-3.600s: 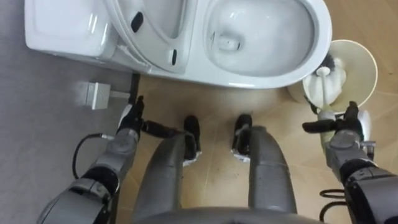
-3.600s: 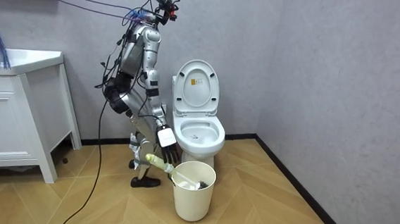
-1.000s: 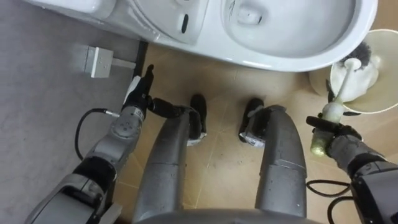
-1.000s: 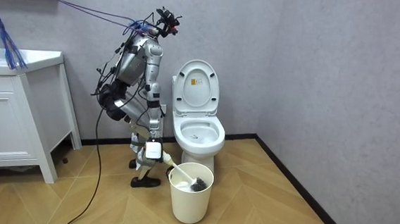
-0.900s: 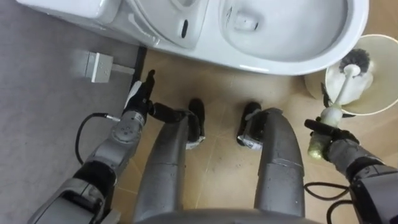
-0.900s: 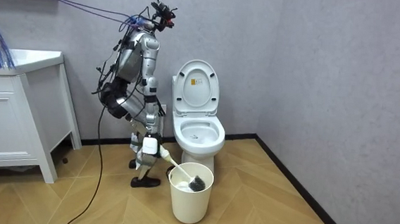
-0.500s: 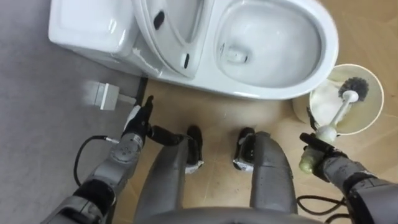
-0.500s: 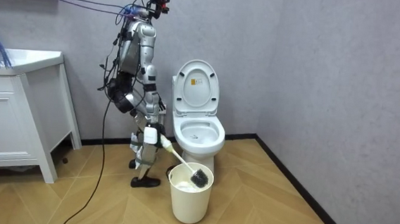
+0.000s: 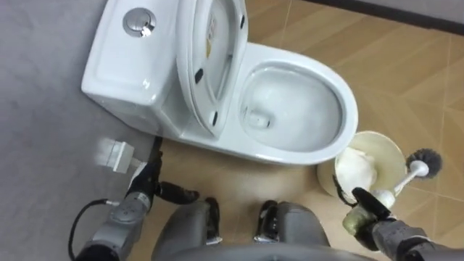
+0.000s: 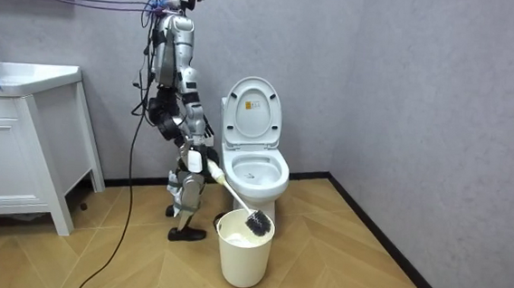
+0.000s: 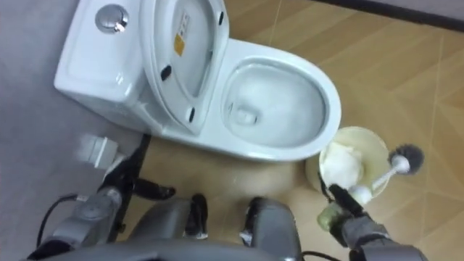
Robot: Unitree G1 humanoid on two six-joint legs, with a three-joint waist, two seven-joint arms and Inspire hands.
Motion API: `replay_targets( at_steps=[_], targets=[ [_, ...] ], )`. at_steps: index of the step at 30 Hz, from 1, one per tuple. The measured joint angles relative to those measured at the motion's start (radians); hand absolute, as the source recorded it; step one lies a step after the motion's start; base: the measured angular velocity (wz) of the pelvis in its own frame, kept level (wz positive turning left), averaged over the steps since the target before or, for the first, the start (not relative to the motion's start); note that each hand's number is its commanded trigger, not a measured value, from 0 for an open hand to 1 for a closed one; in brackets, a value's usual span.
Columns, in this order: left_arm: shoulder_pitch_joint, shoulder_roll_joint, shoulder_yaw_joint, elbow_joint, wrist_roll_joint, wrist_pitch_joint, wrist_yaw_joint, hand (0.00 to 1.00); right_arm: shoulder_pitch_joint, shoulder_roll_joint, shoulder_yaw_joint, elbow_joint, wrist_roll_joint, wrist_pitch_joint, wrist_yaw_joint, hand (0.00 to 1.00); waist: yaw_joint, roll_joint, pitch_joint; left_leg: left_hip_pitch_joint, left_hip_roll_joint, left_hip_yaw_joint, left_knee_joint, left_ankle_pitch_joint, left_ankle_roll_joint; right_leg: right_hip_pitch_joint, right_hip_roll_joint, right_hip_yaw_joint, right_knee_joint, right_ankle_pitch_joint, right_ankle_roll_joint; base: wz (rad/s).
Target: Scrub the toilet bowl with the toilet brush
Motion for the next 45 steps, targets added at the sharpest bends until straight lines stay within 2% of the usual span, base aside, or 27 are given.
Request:
replay_targets(
  at_steps=[2,6,9,12,14,17,20,22,25,27,29,31,32,34,35,37,42,45],
  targets=[
    [0.063,0.002,0.054,-0.026,0.001,-0.019,0.004,0.0,0.055,0.009,-0.021,-0.059,-0.061,-0.019,-0.023,1.0,0.001,-0.003,-0.009,0.062,0.002,-0.004,-0.043,0.001,0.0,0.073,0.012,-0.008,-0.067,0.016,0.007,0.0],
    [0.12,0.006,0.097,-0.066,0.001,-0.035,0.014,0.0,0.092,0.01,-0.037,-0.117,-0.177,-0.043,-0.057,1.0,-0.002,-0.01,-0.0093,0.148,-0.003,0.003,-0.1,0.001,0.0,0.153,0.014,-0.008,-0.112,0.022,0.016,-0.03],
    [0.129,0.006,0.103,-0.108,0.028,-0.057,0.031,0.0,0.102,0.01,-0.037,-0.183,-0.302,-0.052,-0.087,1.0,0.004,-0.011,-0.0096,0.196,-0.006,0.004,-0.127,0.001,0.0,0.199,0.019,-0.007,-0.15,0.027,0.021,0.0],
    [0.15,0.006,0.108,-0.156,0.03,-0.076,0.035,0.0,0.116,0.018,-0.036,-0.22,-0.418,-0.082,-0.098,1.0,0.001,-0.01,-0.0088,0.262,-0.009,0.003,-0.161,0.0,-0.001,0.276,0.029,-0.008,-0.2,0.033,0.026,0.01],
    [0.183,-0.005,0.121,-0.213,0.041,-0.068,0.049,0.0,0.116,0.023,-0.035,-0.241,-0.515,-0.111,-0.109,1.0,0.004,-0.009,-0.0082,0.295,-0.009,0.002,-0.196,0.0,-0.002,0.303,0.031,-0.008,-0.219,0.034,0.027,0.0],
    [0.232,-0.007,0.139,-0.298,0.101,-0.066,0.072,0.0,0.12,0.039,-0.035,-0.247,-0.645,-0.121,-0.136,1.0,0.011,-0.015,-0.0046,0.313,-0.013,-0.007,-0.202,0.003,-0.005,0.321,0.033,-0.01,-0.227,0.034,0.028,0.08],
    [0.249,-0.011,0.149,-0.346,0.146,-0.063,0.111,0.0,0.117,0.056,-0.035,-0.263,-0.713,-0.132,-0.143,1.0,0.028,-0.018,-0.0027,0.311,-0.014,-0.013,-0.202,0.003,-0.006,0.326,0.035,-0.01,-0.245,0.035,0.028,0.06],
    [0.292,-0.017,0.19,-0.466,0.222,-0.033,0.147,0.0,0.125,0.067,-0.035,-0.277,-0.803,-0.154,-0.137,1.0,0.033,-0.016,-0.0018,0.31,-0.014,-0.026,-0.201,0.003,-0.006,0.34,0.037,-0.006,-0.259,0.038,0.029,0.26],
    [0.319,-0.008,0.243,-0.603,0.287,-0.025,0.216,0.0,0.125,0.074,-0.016,-0.282,-0.823,-0.181,-0.128,1.0,0.037,-0.016,0.0008,0.312,-0.015,-0.043,-0.2,0.004,-0.006,0.349,0.041,0.022,-0.26,0.038,0.029,0.23],
    [0.333,-0.006,0.254,-0.679,0.307,-0.026,0.26,0.0,0.127,0.074,0.0,-0.277,-0.852,-0.206,-0.124,1.0,0.036,-0.016,0.0031,0.311,-0.015,-0.054,-0.199,0.004,-0.007,0.351,0.041,0.02,-0.264,0.038,0.029,0.2],
    [0.331,-0.006,0.255,-0.745,0.338,-0.06,0.3,0.0,0.126,0.077,0.005,-0.261,-0.893,-0.217,-0.118,1.0,0.036,-0.016,0.0029,0.311,-0.017,-0.06,-0.198,0.004,-0.007,0.357,0.041,0.022,-0.272,0.038,0.03,0.09],
    [0.278,-0.006,0.242,-0.856,0.365,-0.163,0.339,0.0,0.127,0.083,0.005,-0.259,-0.94,-0.222,-0.105,1.0,0.029,-0.013,0.0044,0.314,-0.017,-0.065,-0.205,0.008,-0.009,0.368,0.041,0.019,-0.274,0.038,0.03,0.0],
    [0.256,-0.005,0.235,-0.88,0.374,-0.186,0.352,0.0,0.129,0.083,0.006,-0.26,-0.948,-0.226,-0.103,1.0,0.027,-0.01,0.0048,0.315,-0.017,-0.063,-0.207,0.008,-0.009,0.368,0.041,0.02,-0.274,0.038,0.03,-0.07],
    [0.19,0.0,0.207,-0.917,0.396,-0.272,0.401,0.0,0.134,0.083,0.006,-0.265,-0.959,-0.229,-0.098,1.0,0.029,-0.003,0.0032,0.334,-0.02,-0.048,-0.225,0.01,-0.012,0.371,0.042,0.024,-0.272,0.039,0.029,-0.29],
    [0.173,0.0,0.201,-0.919,0.403,-0.294,0.413,0.0,0.137,0.083,0.006,-0.268,-0.959,-0.231,-0.096,1.0,0.028,0.007,-0.0029,0.347,-0.018,-0.037,-0.234,0.013,-0.014,0.375,0.043,0.026,-0.272,0.039,0.029,-0.37],
    [0.162,-0.002,0.191,-0.92,0.417,-0.299,0.416,0.0,0.14,0.082,0.005,-0.267,-0.958,-0.231,-0.095,1.0,0.025,0.012,-0.0069,0.366,-0.015,-0.02,-0.248,0.015,-0.016,0.379,0.046,0.036,-0.273,0.039,0.028,-0.27],
    [0.185,-0.002,0.144,-0.917,0.484,-0.298,0.406,0.0,0.161,0.079,0.006,-0.262,-0.963,-0.231,-0.071,1.0,0.024,0.007,-0.0082,0.383,-0.014,-0.017,-0.249,0.016,-0.017,0.387,0.047,0.045,-0.275,0.039,0.028,-0.04],
    [0.186,-0.002,0.13,-0.909,0.504,-0.298,0.396,0.0,0.163,0.079,0.007,-0.252,-0.98,-0.231,-0.043,1.0,0.025,-0.009,-0.0056,0.385,-0.014,-0.017,-0.255,0.016,-0.017,0.387,0.048,0.052,-0.278,0.039,0.028,-0.01]
  ],
)
